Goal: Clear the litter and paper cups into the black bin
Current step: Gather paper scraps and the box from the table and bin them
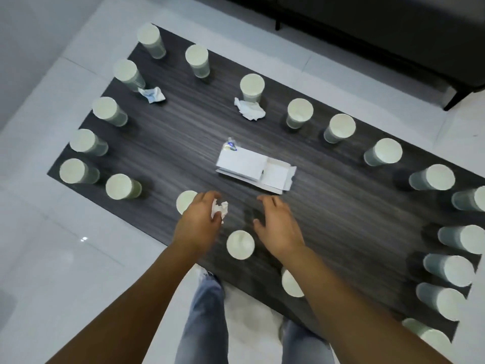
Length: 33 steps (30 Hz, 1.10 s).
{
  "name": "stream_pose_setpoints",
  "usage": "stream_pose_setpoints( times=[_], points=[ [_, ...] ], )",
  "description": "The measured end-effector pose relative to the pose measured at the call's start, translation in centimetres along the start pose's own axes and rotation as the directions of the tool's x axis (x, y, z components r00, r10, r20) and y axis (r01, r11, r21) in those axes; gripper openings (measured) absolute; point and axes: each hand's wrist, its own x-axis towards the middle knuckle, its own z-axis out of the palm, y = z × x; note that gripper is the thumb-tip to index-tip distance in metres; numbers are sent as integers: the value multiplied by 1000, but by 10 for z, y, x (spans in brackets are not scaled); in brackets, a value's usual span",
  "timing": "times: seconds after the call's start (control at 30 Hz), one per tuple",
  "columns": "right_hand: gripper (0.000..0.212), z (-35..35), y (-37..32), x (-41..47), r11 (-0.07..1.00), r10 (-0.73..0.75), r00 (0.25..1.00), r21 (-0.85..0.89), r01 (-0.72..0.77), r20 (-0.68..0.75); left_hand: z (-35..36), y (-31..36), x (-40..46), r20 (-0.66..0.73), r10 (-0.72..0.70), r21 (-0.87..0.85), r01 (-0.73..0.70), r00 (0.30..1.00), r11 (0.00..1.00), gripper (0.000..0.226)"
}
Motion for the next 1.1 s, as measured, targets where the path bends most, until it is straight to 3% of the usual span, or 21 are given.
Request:
stream_pose_setpoints(
  times=[0.3, 0.47, 0.83, 1.1],
  points=[
    [49, 22, -104, 70, 995, 92, 994, 50, -89, -51, -90, -74, 56, 66, -27, 19, 26, 997, 999, 40],
    [45, 17, -130, 107, 991, 126, 988, 42, -123, -86, -117, -91, 87, 62, -24, 35, 22, 998, 999, 38],
    [45, -18, -113, 176, 986, 166, 976, 47, -161, -142, -117, -76, 144, 76, 57, -8, -56, 996, 998, 36],
    [47, -38, -72, 249, 978, 175, 969, -85, -191, -172, -92, -64, 180, 77, 67, -42, -64, 995, 997, 37]
  ],
)
